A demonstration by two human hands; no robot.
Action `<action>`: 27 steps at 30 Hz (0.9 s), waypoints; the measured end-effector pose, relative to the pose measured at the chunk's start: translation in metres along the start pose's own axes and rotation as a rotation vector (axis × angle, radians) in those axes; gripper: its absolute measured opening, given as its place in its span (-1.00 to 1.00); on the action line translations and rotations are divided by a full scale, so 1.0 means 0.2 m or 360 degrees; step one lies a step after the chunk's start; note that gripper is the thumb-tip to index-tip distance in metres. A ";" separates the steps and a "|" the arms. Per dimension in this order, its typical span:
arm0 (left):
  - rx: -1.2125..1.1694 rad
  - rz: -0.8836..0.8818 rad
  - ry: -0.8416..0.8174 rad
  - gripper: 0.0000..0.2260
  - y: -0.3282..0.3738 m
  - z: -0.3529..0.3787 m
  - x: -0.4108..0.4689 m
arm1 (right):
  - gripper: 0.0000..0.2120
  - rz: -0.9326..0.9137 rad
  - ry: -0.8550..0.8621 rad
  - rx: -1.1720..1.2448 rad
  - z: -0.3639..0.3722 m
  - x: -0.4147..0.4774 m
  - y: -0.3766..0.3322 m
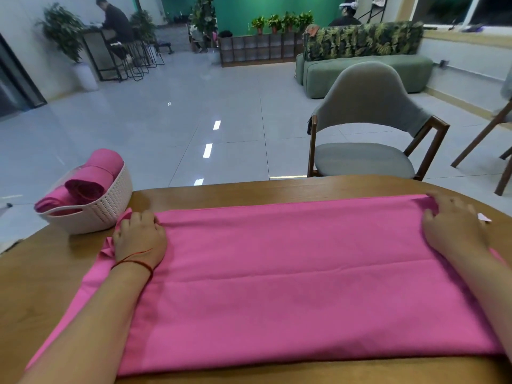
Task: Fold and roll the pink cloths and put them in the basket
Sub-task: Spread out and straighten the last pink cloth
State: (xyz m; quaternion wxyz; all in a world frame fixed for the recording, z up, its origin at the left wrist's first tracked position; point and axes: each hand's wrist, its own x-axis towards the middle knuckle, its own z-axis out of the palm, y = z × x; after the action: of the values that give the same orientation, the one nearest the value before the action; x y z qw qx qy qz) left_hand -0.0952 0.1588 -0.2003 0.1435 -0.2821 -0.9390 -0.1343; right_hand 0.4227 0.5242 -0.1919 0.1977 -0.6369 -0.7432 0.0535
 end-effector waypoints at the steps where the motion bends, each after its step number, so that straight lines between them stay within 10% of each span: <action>1: -0.0025 0.0006 -0.0020 -0.78 0.00 -0.02 -0.05 | -0.55 0.0005 -0.0016 -0.0004 -0.02 -0.03 0.02; 20: -0.0500 0.0132 -0.0377 -0.93 -0.52 -0.32 -0.22 | -0.40 0.0350 0.0024 0.0238 -0.10 -0.20 0.51; 27: -0.0894 -0.0076 -0.0527 -0.92 -0.54 -0.42 -0.17 | -0.72 0.0362 0.0033 0.0367 -0.22 -0.22 0.42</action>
State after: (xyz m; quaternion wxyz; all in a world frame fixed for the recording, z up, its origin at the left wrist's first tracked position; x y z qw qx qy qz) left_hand -0.1134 0.0275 -0.1532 -0.0976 -0.3064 -0.8823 -0.3437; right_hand 0.5209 0.4886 -0.1902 0.2699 -0.6906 -0.6530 0.1541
